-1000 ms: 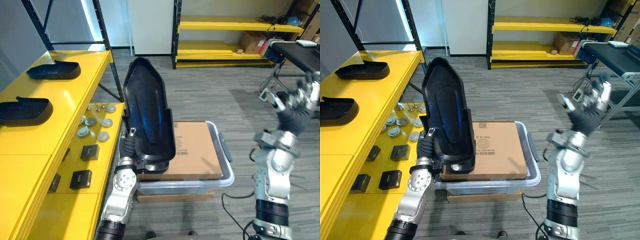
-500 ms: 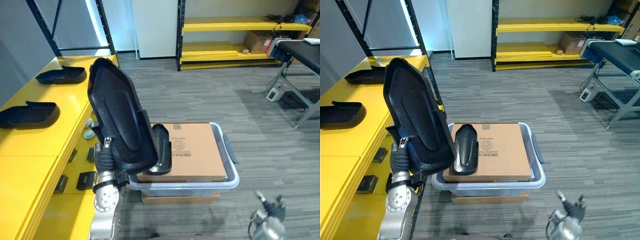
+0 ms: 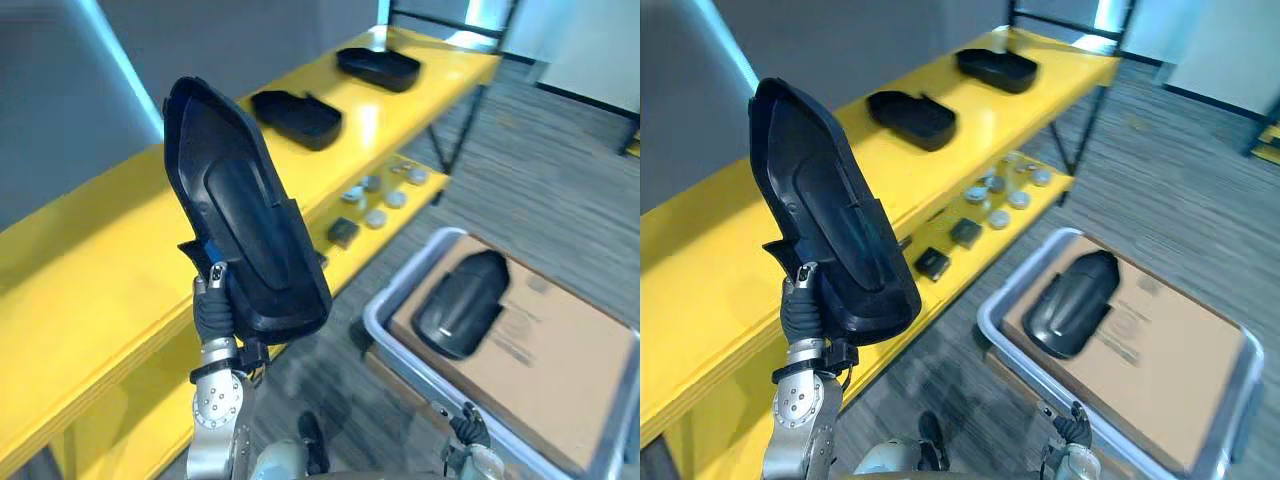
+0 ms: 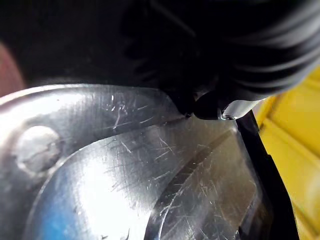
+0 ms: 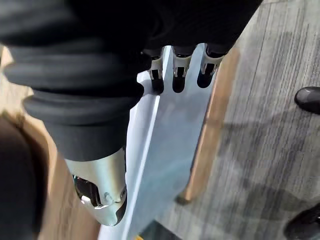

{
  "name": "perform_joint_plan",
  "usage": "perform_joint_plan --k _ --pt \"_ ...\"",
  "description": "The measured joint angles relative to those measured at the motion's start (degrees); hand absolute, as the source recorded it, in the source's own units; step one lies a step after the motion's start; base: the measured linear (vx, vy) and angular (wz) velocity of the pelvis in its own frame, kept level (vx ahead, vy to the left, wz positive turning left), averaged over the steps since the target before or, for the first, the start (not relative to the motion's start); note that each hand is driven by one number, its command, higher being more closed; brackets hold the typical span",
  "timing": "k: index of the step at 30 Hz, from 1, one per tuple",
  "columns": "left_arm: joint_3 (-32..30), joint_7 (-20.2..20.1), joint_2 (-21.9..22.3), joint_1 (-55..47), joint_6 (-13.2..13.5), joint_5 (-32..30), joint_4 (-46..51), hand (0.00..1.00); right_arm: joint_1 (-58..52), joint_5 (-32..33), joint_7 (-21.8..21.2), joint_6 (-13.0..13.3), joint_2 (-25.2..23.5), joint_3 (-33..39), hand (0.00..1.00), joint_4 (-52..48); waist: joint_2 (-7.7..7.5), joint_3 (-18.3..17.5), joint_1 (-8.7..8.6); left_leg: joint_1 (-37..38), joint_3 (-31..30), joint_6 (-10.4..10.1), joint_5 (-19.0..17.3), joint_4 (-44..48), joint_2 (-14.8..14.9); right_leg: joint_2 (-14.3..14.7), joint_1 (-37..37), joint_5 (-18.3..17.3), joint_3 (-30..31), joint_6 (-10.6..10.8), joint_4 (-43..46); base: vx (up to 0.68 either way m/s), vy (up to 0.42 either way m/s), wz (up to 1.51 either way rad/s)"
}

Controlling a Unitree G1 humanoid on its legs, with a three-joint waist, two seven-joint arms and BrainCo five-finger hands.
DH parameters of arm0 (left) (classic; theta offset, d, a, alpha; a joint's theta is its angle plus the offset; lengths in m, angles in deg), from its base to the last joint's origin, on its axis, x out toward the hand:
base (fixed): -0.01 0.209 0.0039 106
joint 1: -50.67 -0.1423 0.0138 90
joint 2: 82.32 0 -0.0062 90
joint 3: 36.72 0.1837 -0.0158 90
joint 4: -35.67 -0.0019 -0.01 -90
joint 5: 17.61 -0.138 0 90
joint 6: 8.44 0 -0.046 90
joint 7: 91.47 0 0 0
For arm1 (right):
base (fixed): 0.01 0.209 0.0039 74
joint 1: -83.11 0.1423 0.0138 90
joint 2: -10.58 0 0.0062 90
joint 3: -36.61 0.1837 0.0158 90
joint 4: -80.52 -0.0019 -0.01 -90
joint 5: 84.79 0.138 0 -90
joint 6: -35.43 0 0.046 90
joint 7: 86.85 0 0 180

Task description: Walk over and take plastic housings, then place them on the shelf

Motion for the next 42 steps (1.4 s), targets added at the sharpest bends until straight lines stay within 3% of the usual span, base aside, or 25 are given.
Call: perform_joint_plan --k 3,4,5,6,7,10,12,15,17,19,22,25,34,42 --pt "1.8 -1.6 -0.5 1.3 -0.6 0.5 -3.6 1.0 1.7 -1.5 -0.6 -0.4 -0.2 0.1 0.0 1.3 -0.38 -0.1 -0.26 1.2 -2.5 1.1 -1.4 -0.4 -3.4 -3.6 1.8 0.4 -1.2 -0.4 3.9 0.13 0.127 0.55" --pt "3.2 -2.0 -0.5 1.4 -0.6 0.4 -3.7 1.0 2.3 -1.6 -0.6 -0.8 -0.1 0.1 0.0 1.5 -0.11 -0.2 -0.33 1.8 -4.5 1.6 -2.0 -0.2 -4.3 -5.7 1.1 1.2 0.2 -3.4 9.0 0.18 0.167 0.71" --pt "4.7 -2.4 -0.8 1.5 -0.6 0.4 -4.1 1.0 2.6 -1.7 -0.6 -0.9 0.0 0.0 0.0 1.6 0.62 -0.5 -0.51 3.1 -6.4 1.0 -2.8 -0.7 -4.3 -6.9 -1.9 2.3 6.8 -8.3 16.3 0.17 0.138 0.67" --pt "5.3 -2.4 -1.1 2.0 -0.6 0.4 -4.6 1.0 2.7 -1.7 -0.8 -0.9 -0.2 -0.4 0.0 1.7 0.77 -0.5 -0.61 3.7 -7.6 0.8 -3.0 -0.9 -4.2 -6.0 -3.7 1.0 12.1 -8.4 18.7 0.18 0.118 0.79" --pt "5.5 -2.4 -2.3 3.2 -0.6 0.3 -5.9 1.0 2.9 -2.1 -1.3 -1.0 -0.2 -1.7 0.0 2.1 0.72 -0.5 -0.89 5.4 -9.8 0.8 -3.0 -1.9 -4.2 -2.6 -6.6 -2.8 21.3 -7.0 21.1 0.17 0.076 0.65" --pt "4.0 -1.4 -3.2 3.9 -0.5 0.1 -8.7 1.0 3.6 -2.7 -1.7 -1.0 0.0 -2.6 0.0 2.6 0.62 -0.6 -1.94 9.3 -13.3 0.5 -2.9 -3.8 -4.7 4.4 -14.1 -7.7 34.5 -5.9 19.0 0.17 0.039 0.68" --pt "4.3 -1.0 -3.2 3.8 -0.5 0.1 -9.9 1.0 3.1 -2.7 -1.7 -1.0 0.0 -2.7 0.0 2.4 0.51 -0.6 -2.94 10.4 -16.4 0.3 -2.9 -3.0 -4.9 9.1 -18.5 -8.2 42.9 -5.2 15.5 0.21 -0.022 0.93" --pt "5.1 -0.9 -3.2 3.7 -0.5 -0.1 -10.0 1.0 1.9 -2.7 -1.6 -1.1 0.1 -3.8 0.0 2.2 -0.21 -0.9 -3.27 10.8 -19.6 -1.2 -3.8 -1.1 -5.2 12.2 -20.8 -6.0 50.2 -4.0 9.8 0.17 -0.105 0.95" --pt "5.3 -0.9 -3.1 3.6 -0.4 -0.7 -10.0 1.0 -0.3 -2.7 -1.7 -1.2 -1.3 -4.4 0.0 1.9 -3.23 -2.7 -2.75 10.7 -21.2 -3.4 -6.4 1.0 -6.2 10.5 -20.3 2.3 49.9 -4.4 5.8 0.17 -0.222 0.85" --pt "6.0 -1.1 -1.9 3.5 -0.5 -1.3 -9.9 1.0 -0.8 -2.7 -1.7 -1.3 -0.9 -4.4 0.0 0.7 -1.64 -3.0 -2.34 10.4 -21.6 -5.0 -8.5 3.5 -3.1 12.2 -17.5 2.4 46.4 -5.1 3.5 0.17 -0.23 0.54" --pt "7.3 -1.3 -0.8 3.7 -0.4 -1.6 -9.7 1.0 -1.3 -3.1 -1.7 -1.2 -0.8 -4.5 0.0 -0.5 -0.05 -3.8 -1.73 10.9 -19.8 -6.6 -7.6 2.8 0.8 14.5 -14.8 3.7 43.3 -7.0 -1.1 0.13 -0.203 0.34" --pt "7.5 -1.6 -0.1 3.6 -0.4 -1.7 -9.7 1.0 -1.3 -3.7 -1.8 -1.2 -0.9 -4.5 0.0 -1.6 -0.02 -3.9 -1.6 13.0 -19.6 -8.1 -6.2 0.4 1.9 15.9 -12.5 4.2 42.6 -7.6 -3.2 0.1 -0.126 0.07" --pt "7.1 -0.6 -0.1 4.0 -1.6 -4.4 -10.2 1.0 -2.5 -6.0 -1.9 -0.8 -1.0 -5.2 0.0 -2.1 -0.93 -5.0 -1.63 14.2 -19.3 -7.6 -4.0 -3.3 1.5 16.6 -9.4 8.5 42.7 -7.4 -11.2 0.0 0.004 -0.01" --pt "2.2 4.2 -1.1 16.3 -4.7 -6.4 -26.3 1.0 -2.1 -8.2 -3.1 -0.8 -0.7 -8.7 0.0 -1.9 -1.05 -5.2 -2.18 16.2 -19.3 -7.6 1.0 -10.9 0.1 16.8 -7.8 13.1 42.7 -7.1 -18.2 -0.09 -0.006 0.01"
